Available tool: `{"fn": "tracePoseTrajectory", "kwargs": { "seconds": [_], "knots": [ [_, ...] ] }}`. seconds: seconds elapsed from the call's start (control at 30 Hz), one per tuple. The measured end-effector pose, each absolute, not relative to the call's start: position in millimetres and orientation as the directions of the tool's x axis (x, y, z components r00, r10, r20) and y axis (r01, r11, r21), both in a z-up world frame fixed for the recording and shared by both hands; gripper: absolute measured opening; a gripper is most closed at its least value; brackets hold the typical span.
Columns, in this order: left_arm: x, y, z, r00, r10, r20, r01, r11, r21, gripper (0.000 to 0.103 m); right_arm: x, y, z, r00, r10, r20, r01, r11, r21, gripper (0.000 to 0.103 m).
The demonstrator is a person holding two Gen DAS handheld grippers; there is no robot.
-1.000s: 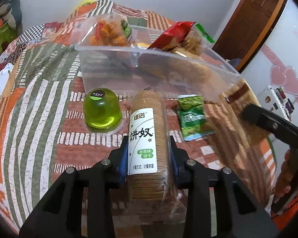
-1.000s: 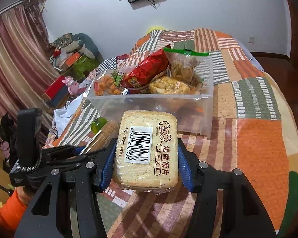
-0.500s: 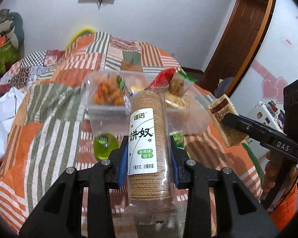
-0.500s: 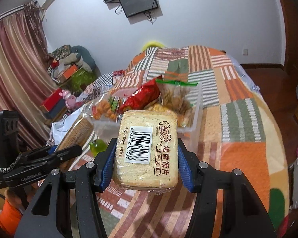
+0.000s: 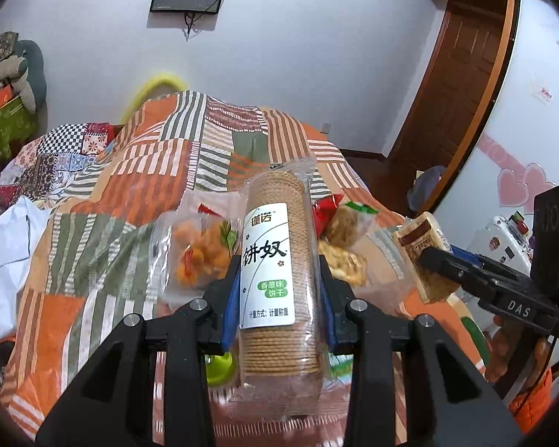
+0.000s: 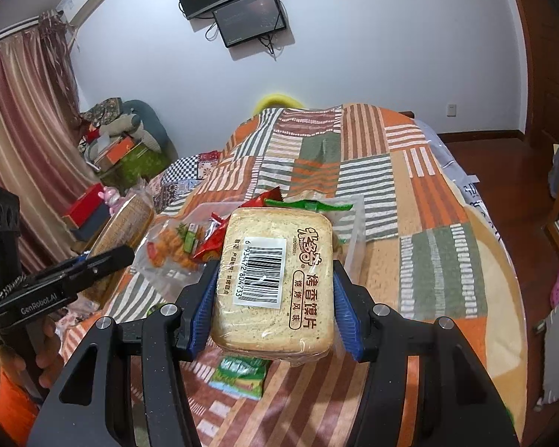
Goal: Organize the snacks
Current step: 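Lift and carry the cracker roll and bread-slice pack over the clear box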
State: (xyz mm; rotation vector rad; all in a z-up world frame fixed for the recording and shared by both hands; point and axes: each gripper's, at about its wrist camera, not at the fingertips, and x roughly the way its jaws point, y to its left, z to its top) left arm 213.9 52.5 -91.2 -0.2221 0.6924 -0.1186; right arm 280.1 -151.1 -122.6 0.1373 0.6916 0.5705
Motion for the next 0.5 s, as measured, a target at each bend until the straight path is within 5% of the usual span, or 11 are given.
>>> {"fn": "tracePoseTrajectory", "kwargs": {
  "seconds": [0.5],
  "knots": [
    [273, 57, -122, 0.73, -0.166, -0.663, 0.0, 0.97, -0.242, 0.035, 313, -137, -141, 0.574, 0.537, -0.618, -0.455, 0.837, 0.304, 0.052]
  ]
}}
